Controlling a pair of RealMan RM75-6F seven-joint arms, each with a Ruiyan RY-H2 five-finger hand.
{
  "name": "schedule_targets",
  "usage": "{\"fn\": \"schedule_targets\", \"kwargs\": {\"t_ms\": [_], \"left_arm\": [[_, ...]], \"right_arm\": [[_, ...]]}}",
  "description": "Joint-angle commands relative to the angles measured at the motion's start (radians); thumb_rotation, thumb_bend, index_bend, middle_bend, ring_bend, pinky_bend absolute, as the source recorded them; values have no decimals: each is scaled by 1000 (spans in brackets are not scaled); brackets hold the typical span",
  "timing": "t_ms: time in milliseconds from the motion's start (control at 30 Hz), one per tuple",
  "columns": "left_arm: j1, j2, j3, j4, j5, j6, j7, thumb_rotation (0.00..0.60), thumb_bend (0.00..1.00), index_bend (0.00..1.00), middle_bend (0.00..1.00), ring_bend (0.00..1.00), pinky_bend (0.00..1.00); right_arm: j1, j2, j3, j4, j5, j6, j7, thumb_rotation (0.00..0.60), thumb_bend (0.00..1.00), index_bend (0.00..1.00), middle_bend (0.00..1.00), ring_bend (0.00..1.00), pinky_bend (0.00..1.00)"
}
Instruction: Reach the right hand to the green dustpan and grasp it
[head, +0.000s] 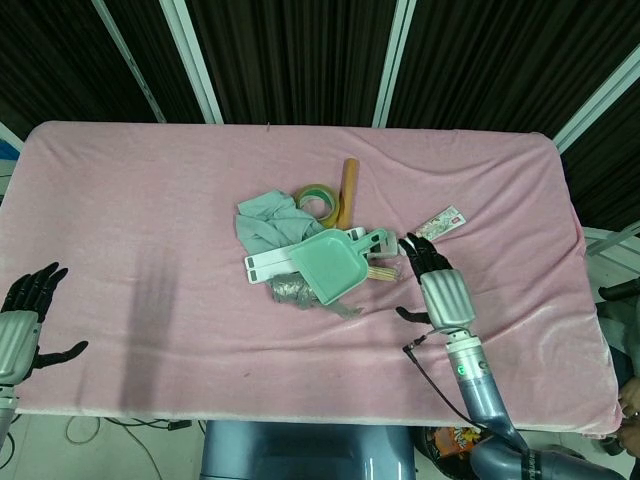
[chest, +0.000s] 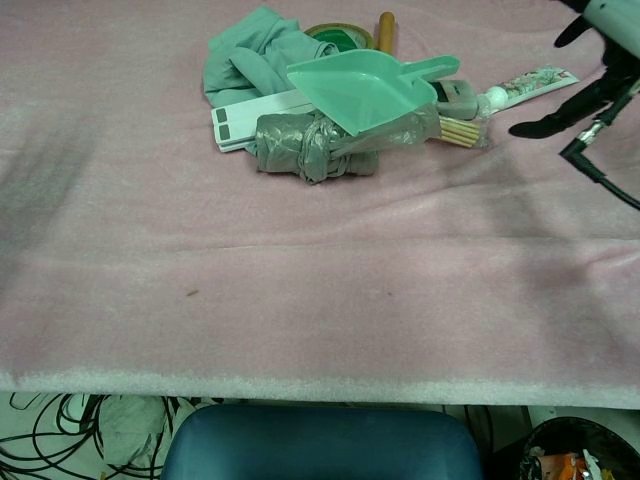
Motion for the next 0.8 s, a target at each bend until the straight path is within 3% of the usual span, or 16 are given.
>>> {"fn": "schedule_targets", "kwargs": {"t_ms": [33,600,800], "left_arm": [[-3,5,-1,-3,-6,-9,-10,600,0,0,0,0,0],[-11,22,-6,-13,-23,-33,-59,600,0,0,0,0,0],[-13,25,-7,-15,-28,-39,-68,600,0,0,0,0,0]], "right_arm": [[61,-89,28,78,45,-48,-17,600,102,69,87,87,266],[213,-333,113,357,115,-90,87,600,103,83,95,92,273],[267,-387,138,417,119,-101,122,600,131,146,142,136,302]]}}
